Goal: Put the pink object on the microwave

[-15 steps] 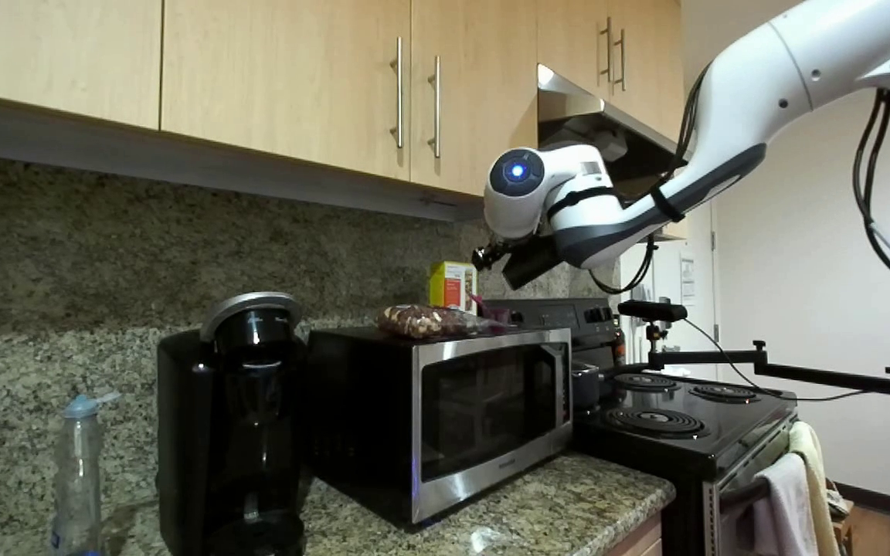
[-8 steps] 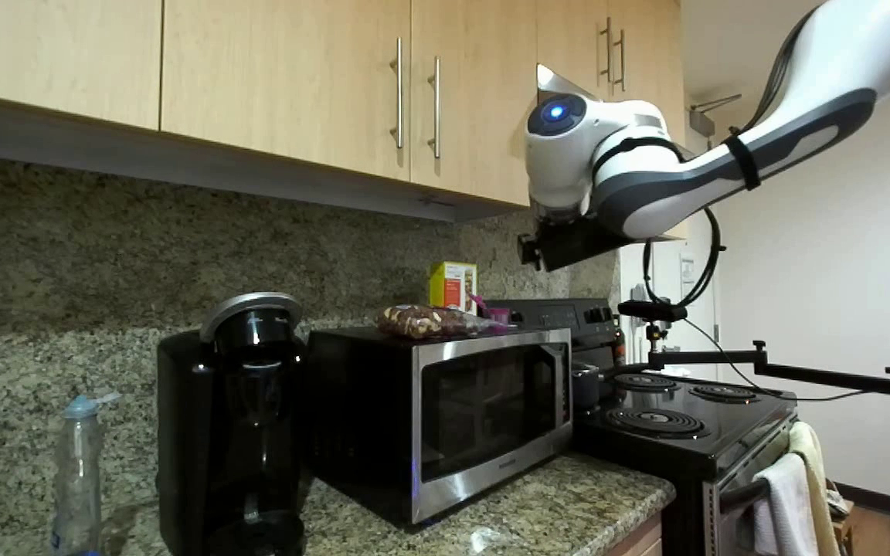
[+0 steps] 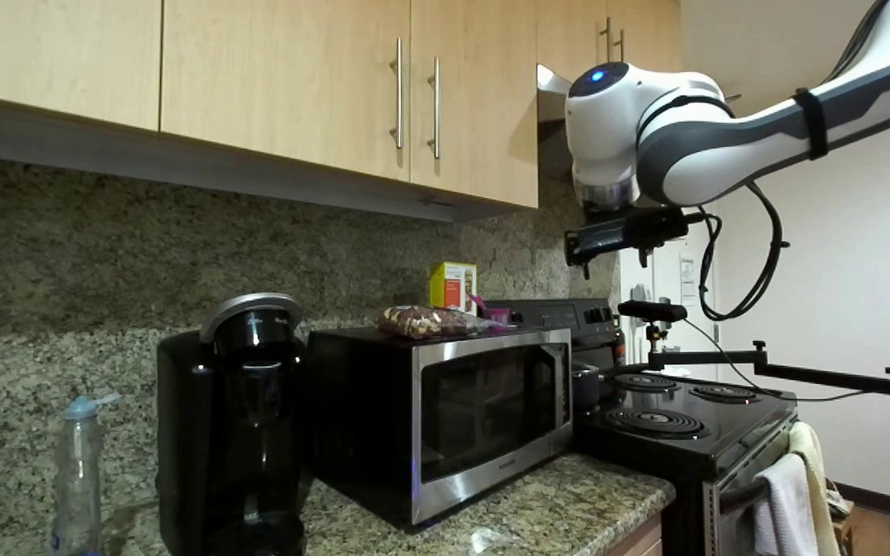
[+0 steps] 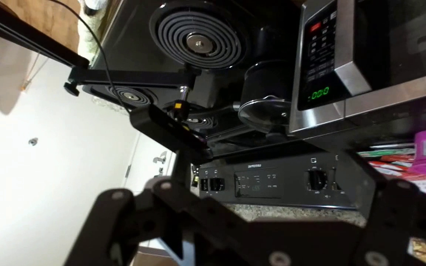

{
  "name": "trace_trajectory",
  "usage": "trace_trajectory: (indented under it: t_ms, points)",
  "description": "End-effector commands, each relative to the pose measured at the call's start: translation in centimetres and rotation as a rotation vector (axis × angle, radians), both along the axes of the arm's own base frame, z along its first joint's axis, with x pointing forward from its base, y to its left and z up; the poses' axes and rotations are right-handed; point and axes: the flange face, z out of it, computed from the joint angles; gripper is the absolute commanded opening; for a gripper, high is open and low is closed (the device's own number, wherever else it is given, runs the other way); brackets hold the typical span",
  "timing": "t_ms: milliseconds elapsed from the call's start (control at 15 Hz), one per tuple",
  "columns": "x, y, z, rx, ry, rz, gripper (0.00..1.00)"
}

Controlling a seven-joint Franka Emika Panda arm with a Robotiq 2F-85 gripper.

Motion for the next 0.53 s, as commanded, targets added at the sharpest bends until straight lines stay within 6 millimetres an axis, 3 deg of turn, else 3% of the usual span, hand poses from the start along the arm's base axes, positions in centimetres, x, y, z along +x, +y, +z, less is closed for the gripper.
trace_trajectory:
  t_ms: [0,467]
  points:
    - [-0.24,-0.05,0.51,-0.002,-0.005,-0.008,1.00]
    - [-0.01,0.05,0.11,-0.003,0.004,-0.005,1.00]
